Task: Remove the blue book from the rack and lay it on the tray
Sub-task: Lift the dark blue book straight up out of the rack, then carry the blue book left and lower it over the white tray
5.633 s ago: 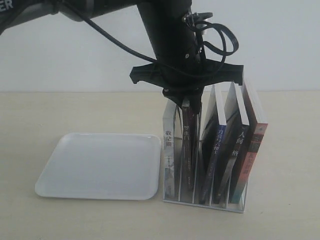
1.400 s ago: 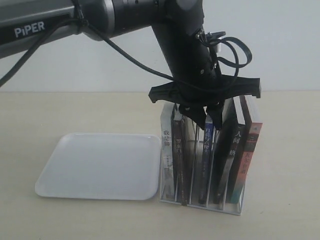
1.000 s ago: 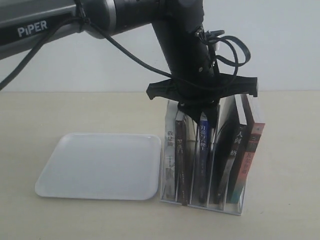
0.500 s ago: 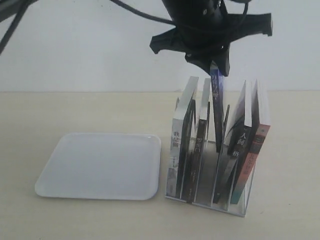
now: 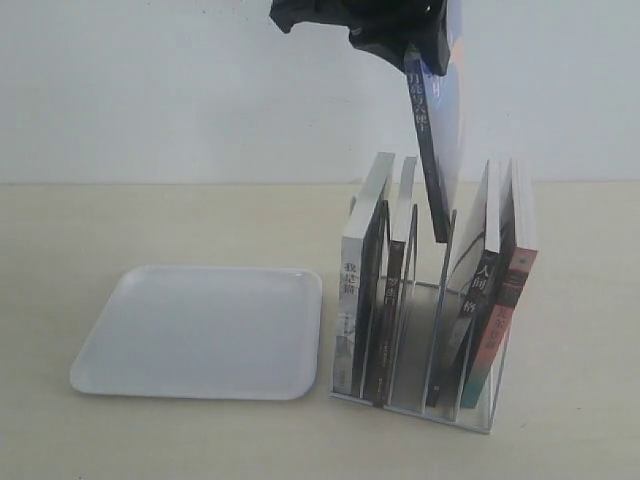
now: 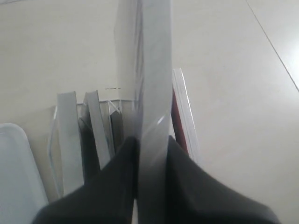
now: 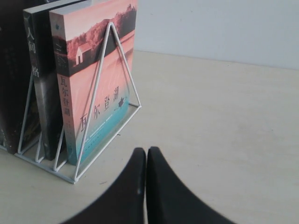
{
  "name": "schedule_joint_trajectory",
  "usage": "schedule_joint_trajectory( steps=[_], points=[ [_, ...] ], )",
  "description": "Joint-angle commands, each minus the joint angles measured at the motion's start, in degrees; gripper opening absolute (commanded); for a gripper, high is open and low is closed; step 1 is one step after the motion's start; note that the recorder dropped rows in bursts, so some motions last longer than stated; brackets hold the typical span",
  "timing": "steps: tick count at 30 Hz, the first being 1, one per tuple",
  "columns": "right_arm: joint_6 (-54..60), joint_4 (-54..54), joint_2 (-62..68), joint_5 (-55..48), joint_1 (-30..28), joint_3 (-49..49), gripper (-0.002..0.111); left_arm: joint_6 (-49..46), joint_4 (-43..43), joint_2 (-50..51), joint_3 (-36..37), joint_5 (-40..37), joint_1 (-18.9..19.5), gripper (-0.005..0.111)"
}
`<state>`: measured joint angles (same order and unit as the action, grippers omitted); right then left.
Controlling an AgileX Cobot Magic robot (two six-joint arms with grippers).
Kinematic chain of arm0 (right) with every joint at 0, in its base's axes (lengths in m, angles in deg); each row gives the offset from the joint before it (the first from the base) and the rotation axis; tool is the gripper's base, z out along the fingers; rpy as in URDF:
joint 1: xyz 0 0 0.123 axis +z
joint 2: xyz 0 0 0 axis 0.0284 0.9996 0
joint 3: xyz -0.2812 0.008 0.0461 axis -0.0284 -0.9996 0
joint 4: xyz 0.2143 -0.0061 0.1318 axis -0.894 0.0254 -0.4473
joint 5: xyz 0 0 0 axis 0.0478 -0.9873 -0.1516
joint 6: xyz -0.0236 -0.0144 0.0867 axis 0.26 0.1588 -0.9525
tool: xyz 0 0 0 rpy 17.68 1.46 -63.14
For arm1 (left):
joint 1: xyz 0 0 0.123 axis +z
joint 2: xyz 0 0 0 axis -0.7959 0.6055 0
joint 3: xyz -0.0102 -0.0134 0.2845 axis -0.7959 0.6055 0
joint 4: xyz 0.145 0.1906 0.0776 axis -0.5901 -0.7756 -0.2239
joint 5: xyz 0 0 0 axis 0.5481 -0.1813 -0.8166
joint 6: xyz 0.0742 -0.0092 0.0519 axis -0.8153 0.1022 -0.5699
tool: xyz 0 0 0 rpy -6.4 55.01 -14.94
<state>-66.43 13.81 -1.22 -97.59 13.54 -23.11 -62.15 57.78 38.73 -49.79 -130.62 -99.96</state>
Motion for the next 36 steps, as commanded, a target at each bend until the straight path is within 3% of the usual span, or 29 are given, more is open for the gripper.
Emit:
schedule_joint_trajectory(
  steps=[1,8,14,24,31,35,36],
  points=[
    [0.19,0.46,-0.3,0.45,0.07,0.01,0.0,-0.87,0.32,-3.12,-0.77,2.63,-0.3,0.004],
    [0.19,0.46,-0.3,0.45,0.07,0.01,0.0,-2.75,-3.96,-10.72,-0.77,2.63,-0.3,0.004],
    [0.19,0.46,-0.3,0.45,0.07,0.01,0.0,-4.54,-12.59,-17.67,-0.65,2.63,-0.3,0.004],
    [0.19,0.46,-0.3,0.45,0.07,0.01,0.0,-10.27,-12.45,-27.38,0.24,2.63,-0.3,0.004],
    [0.19,0.46,-0.3,0.45,0.07,0.01,0.0,-9.33,-20.79,-37.52,15.96,2.63,-0.3,0.004],
    [0.19,0.46,-0.3,0.45,0.07,0.01,0.0,-7.49,-25.57,-45.03,30.93,2.63,1.37,0.004],
    [0.19,0.46,-0.3,0.45,0.07,0.01,0.0,-6.73,-26.81,-48.66,37.69,2.63,2.57,0.004]
  ],
)
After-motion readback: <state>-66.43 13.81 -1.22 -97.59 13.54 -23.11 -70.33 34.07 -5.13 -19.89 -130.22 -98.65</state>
